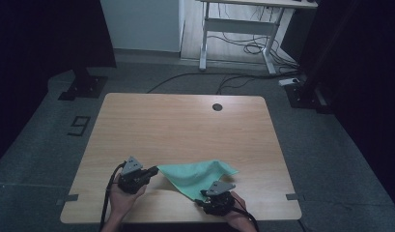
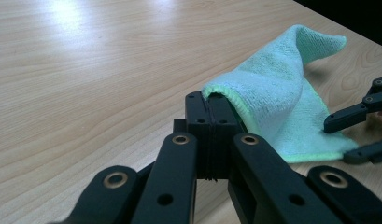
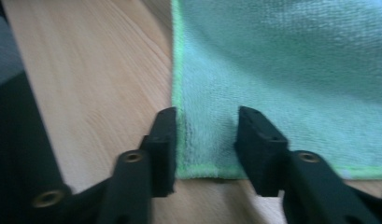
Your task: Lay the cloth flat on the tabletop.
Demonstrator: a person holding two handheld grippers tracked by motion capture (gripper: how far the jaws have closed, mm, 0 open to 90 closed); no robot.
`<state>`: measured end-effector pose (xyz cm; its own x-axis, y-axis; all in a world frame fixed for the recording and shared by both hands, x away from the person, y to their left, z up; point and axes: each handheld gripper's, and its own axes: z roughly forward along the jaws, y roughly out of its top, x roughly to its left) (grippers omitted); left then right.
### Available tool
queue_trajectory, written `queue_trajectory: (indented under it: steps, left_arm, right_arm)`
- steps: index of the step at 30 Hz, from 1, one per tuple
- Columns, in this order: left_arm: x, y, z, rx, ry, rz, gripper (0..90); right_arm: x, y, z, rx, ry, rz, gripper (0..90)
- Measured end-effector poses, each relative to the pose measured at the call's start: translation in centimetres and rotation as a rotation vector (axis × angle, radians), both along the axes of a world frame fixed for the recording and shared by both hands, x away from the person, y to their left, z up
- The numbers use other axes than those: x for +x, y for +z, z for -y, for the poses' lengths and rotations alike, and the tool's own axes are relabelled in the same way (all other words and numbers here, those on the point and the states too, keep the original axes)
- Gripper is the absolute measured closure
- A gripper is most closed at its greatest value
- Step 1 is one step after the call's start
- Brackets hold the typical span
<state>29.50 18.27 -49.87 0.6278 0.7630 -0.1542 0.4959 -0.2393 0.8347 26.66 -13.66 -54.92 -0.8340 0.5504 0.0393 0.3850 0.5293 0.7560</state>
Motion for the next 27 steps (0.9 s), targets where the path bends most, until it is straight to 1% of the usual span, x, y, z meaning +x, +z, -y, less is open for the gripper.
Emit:
queue_trajectory:
  steps: [2, 3, 7, 9, 11, 12, 13, 14, 15, 18, 19, 20, 21, 27]
  left_arm:
    - [0.0, 0.0, -0.1, -0.001, 0.0, 0.0, 89.9]
    - [0.0, -0.1, -0.1, -0.002, 0.002, -0.001, 89.8]
    - [0.1, -0.2, 0.0, 0.0, 0.002, -0.004, 89.8]
    - [0.1, -0.2, 0.0, -0.003, 0.002, -0.004, 89.8]
    - [0.1, -0.2, 0.0, -0.002, 0.002, -0.006, 89.8]
    - [0.1, -0.2, -0.1, 0.0, 0.003, -0.004, 89.8]
    - [0.1, -0.1, -0.1, -0.002, 0.003, -0.002, 89.7]
    - [0.1, -0.1, -0.1, -0.002, 0.003, -0.002, 89.7]
    - [0.0, 0.0, -0.3, -0.01, 0.004, 0.002, 89.7]
    - [0.0, 0.2, -0.5, -0.015, 0.009, 0.006, 89.7]
    - [0.0, 0.5, -0.6, -0.019, 0.011, 0.013, 89.7]
    - [0.0, 0.5, -0.6, -0.019, 0.011, 0.013, 89.8]
    - [0.0, 0.9, -0.6, -0.024, 0.011, 0.022, 89.7]
    - [-0.4, 2.5, -0.9, -0.043, 0.01, 0.051, 89.6]
  right_arm:
    - [0.0, 0.1, 0.0, -0.02, -0.012, 0.017, 68.3]
    - [0.1, 0.1, 0.1, -0.022, -0.019, 0.018, 71.6]
    - [0.4, 0.1, 0.6, -0.015, -0.031, 0.011, 82.4]
    - [0.6, 0.0, 0.8, -0.001, -0.035, -0.006, 84.1]
    - [0.7, 0.0, 0.9, 0.004, -0.035, -0.009, 84.4]
    - [0.8, 0.1, 1.1, 0.0, -0.04, -0.003, 84.6]
    - [0.9, 0.3, 1.3, 0.01, -0.042, -0.004, 84.7]
    - [0.9, 0.3, 1.3, 0.01, -0.042, -0.004, 84.7]
    - [1.0, 1.0, 1.9, 0.064, -0.041, -0.014, 85.0]
    - [1.0, 2.3, 2.7, 0.116, -0.044, 0.0, 85.1]
    - [0.9, 2.8, 3.0, 0.137, -0.044, 0.006, 85.1]
    - [0.9, 2.8, 3.0, 0.137, -0.044, 0.006, 85.1]
    - [0.8, 4.0, 3.3, 0.166, -0.048, 0.029, 85.2]
    - [-0.1, 7.9, 4.0, 0.253, -0.029, 0.114, 85.2]
